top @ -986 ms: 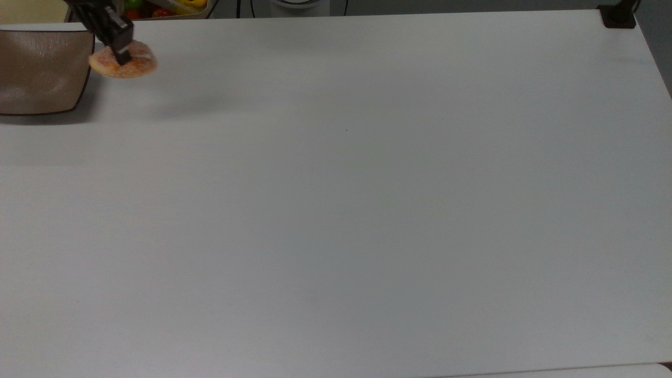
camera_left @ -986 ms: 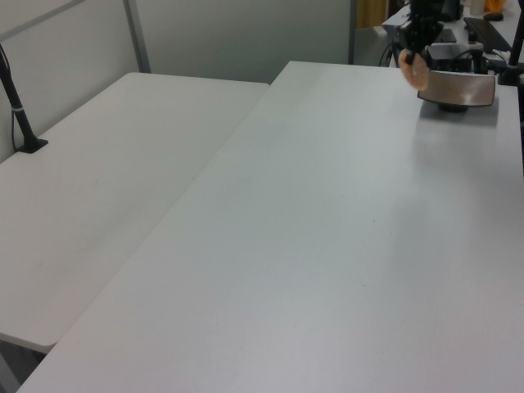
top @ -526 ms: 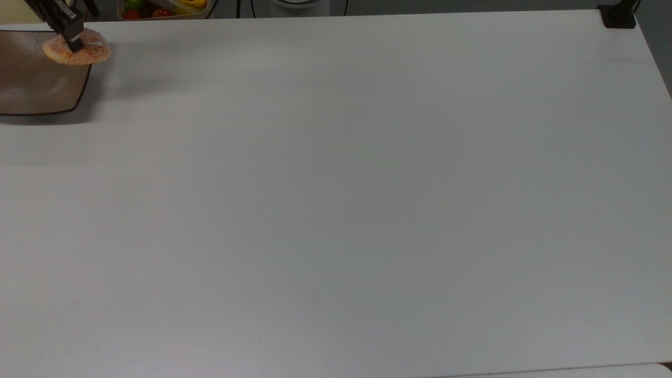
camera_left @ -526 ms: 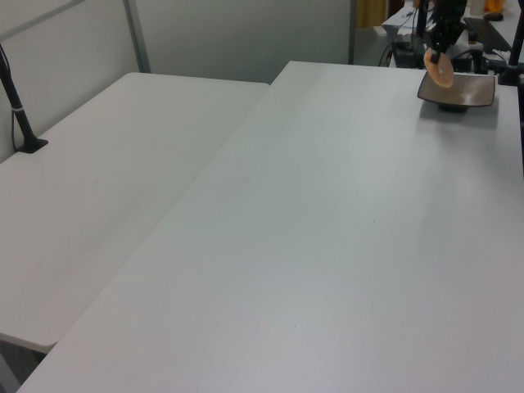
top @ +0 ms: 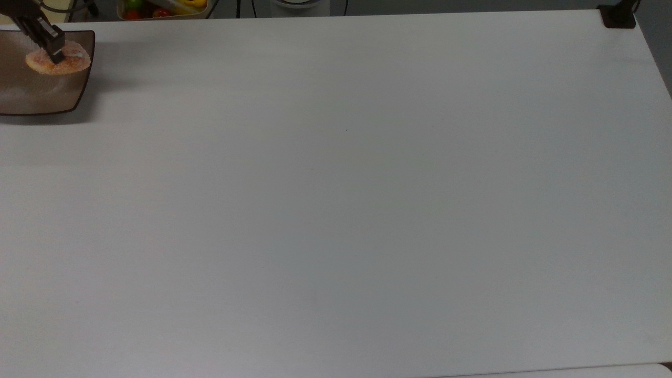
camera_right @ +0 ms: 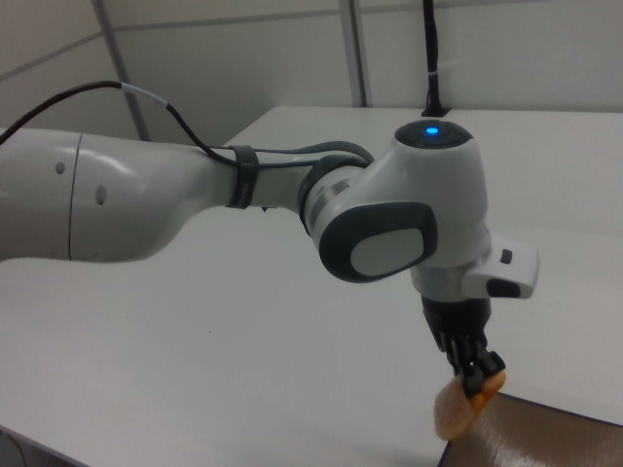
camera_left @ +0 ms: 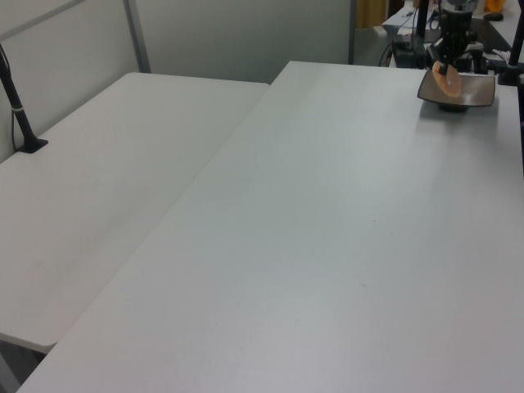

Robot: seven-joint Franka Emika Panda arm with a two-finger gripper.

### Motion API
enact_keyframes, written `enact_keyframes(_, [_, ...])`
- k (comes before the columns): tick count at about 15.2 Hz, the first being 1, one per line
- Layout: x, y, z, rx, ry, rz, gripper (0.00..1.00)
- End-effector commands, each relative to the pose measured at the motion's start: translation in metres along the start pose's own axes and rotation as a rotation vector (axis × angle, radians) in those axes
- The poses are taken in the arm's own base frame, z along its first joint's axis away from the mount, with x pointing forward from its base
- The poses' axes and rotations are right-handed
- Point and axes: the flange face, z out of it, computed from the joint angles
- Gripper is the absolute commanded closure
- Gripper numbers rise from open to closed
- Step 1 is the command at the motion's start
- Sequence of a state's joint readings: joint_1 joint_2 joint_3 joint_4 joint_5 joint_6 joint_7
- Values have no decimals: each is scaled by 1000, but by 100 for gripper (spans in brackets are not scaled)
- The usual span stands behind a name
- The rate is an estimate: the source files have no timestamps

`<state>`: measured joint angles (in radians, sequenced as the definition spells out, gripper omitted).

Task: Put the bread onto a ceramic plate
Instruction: 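Lower the bun onto the plate and open the gripper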

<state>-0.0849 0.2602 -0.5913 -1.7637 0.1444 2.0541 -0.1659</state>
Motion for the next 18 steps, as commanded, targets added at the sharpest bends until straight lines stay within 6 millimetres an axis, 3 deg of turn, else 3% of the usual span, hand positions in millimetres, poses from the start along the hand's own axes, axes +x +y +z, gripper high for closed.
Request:
enact_keyframes(1, [4, 17, 4, 2, 29, -4, 93])
enact_keyframes(3, [5, 20, 8, -5, 29, -9, 88])
enact_keyframes(6, [6, 28, 13, -11, 28, 15, 35])
enact_keyframes(8, [5, 29, 14, -13, 25, 16, 8])
enact_keyframes(9, [6, 28, 14, -15, 26, 15, 0])
enact_keyframes(15, [7, 22, 11, -12, 31, 12, 0])
enact_keyframes(18, [8, 7, 0, 0, 50, 29, 0])
